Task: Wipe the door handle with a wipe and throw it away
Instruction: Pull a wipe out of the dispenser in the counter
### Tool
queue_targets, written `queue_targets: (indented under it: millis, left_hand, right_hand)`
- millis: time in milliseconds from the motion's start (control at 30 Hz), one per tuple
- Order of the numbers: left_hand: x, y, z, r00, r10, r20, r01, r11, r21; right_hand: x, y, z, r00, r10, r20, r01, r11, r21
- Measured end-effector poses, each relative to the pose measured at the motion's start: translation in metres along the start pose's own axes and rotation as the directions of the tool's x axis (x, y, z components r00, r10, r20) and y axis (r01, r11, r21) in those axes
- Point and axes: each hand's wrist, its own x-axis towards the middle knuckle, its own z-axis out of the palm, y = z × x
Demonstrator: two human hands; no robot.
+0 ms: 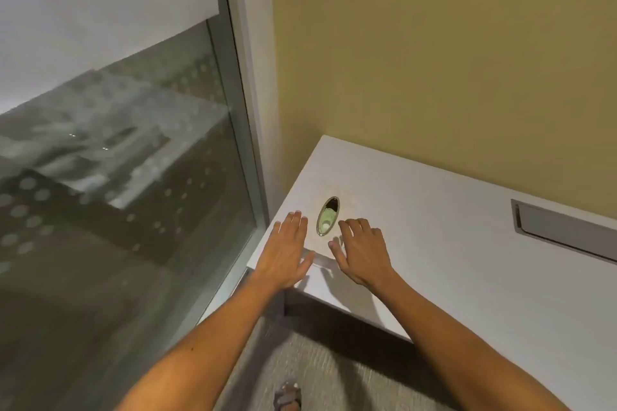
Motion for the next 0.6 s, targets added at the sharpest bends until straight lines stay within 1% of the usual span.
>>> queue_targets:
  millis: [33,167,300,400,500,600]
  left_hand:
    - [0.011,-0.004,0.005,1.0,-0.001,0.023,0.001,1.0,-0.005]
    - [0.048,-0.015,0.026,0.998,-0.021,0.067,0.022,1.0,-0.017]
    - [0.078,-0.019,0.04,0.994,-0.008,0.111,0.009,1.0,-0.008]
    - [0.095,-0.018,0.045,0.988,0.003,0.155,-0.007,1.0,0.025]
    - [0.106,-0.019,0.051,0.985,0.017,0.17,-0.021,1.0,0.021]
    - [0.112,-0.024,0.058,0.985,0.033,0.167,-0.043,0.997,0.061]
  right_hand:
    - [0.009,0.0,0.003,1.0,0.005,0.026,-0.005,1.0,0.006]
    - [0.039,0.004,0.02,0.999,0.026,0.025,-0.026,1.0,-0.011]
    - [0.067,0.008,0.027,0.994,0.01,0.105,-0.009,1.0,-0.012]
    - [0.086,0.009,0.029,0.992,-0.013,0.127,0.004,0.997,0.071]
    - [0.103,0.008,0.03,0.982,0.02,0.19,-0.044,0.991,0.125]
    - [0.119,0.005,0.032,0.946,0.081,0.314,-0.133,0.98,0.15]
